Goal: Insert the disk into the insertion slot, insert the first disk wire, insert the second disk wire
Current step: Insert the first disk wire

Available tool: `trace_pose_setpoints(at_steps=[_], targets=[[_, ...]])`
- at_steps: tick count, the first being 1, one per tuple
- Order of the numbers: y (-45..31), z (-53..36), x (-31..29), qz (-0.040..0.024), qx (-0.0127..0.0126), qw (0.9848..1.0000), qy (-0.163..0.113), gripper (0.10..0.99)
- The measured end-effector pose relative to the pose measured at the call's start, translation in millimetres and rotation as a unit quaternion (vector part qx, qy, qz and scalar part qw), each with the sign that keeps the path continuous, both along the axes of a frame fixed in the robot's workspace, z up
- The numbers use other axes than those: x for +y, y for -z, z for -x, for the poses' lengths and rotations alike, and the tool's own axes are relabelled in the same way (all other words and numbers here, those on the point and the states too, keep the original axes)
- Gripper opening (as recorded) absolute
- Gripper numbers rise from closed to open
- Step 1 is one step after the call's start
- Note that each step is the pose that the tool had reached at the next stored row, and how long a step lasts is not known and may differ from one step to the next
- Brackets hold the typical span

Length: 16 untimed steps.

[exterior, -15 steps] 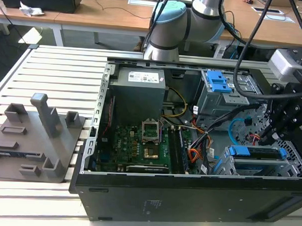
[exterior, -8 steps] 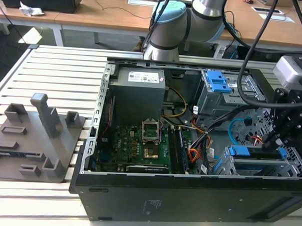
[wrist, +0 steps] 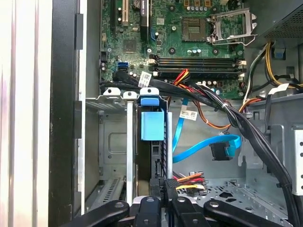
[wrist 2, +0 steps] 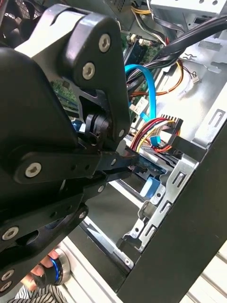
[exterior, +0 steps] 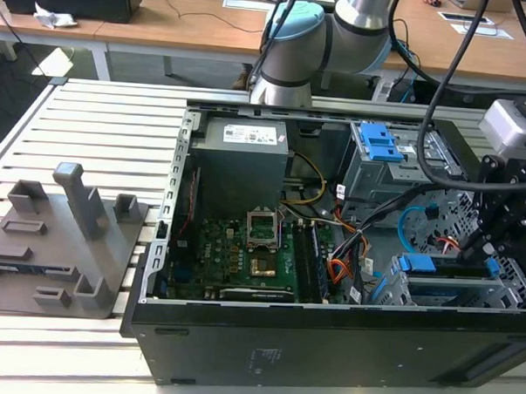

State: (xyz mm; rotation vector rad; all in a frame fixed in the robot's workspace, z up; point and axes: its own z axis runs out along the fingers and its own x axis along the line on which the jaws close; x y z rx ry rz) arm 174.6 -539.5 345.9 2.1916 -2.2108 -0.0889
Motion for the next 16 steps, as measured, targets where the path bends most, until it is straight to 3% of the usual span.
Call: trace_pose_setpoints(at_steps=[4, 16], targets=[[2.9, 0.0, -2.7, -0.0005, 0.0000, 1.0000, 0.000, 0.161], [5.7, -1.1, -2.8, -0.0007, 0.0001, 1.0000, 0.000, 0.169]])
